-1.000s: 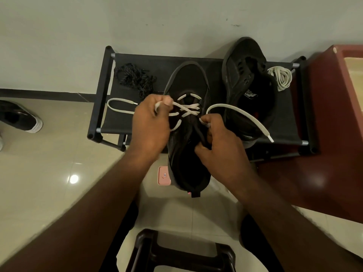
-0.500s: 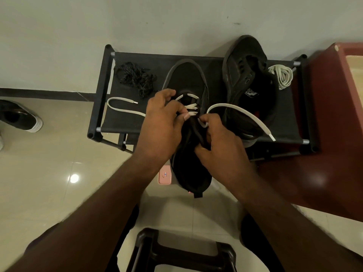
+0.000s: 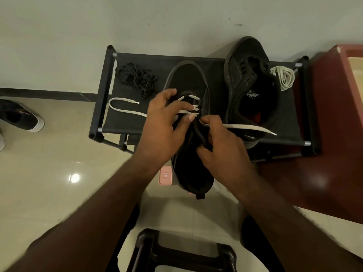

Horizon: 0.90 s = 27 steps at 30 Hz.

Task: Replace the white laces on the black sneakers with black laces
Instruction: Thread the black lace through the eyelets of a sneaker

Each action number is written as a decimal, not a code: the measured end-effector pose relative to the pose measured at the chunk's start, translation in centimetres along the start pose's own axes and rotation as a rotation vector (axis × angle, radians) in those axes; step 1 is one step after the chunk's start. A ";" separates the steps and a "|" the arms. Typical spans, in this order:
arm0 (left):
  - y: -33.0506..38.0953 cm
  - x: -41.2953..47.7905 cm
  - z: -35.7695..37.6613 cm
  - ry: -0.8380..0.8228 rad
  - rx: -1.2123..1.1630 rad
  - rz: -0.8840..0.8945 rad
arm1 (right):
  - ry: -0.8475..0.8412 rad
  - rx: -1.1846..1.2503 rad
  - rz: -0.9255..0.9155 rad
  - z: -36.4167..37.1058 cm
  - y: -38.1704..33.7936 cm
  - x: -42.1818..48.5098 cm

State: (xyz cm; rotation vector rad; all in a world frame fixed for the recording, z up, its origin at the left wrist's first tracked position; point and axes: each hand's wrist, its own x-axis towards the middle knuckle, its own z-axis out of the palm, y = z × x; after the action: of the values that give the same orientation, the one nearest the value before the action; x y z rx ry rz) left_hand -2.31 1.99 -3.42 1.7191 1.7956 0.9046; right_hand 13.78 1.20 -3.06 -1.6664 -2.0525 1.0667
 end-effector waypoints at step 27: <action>0.2 0.3 0.2 0.092 -0.172 -0.153 | -0.001 0.001 0.001 0.0 0.0 0.0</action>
State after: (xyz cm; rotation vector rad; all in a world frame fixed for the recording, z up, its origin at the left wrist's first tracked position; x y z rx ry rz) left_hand -2.10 2.29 -3.38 1.4347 1.8216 1.0541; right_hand 13.82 1.21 -3.09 -1.6668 -2.0517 1.0688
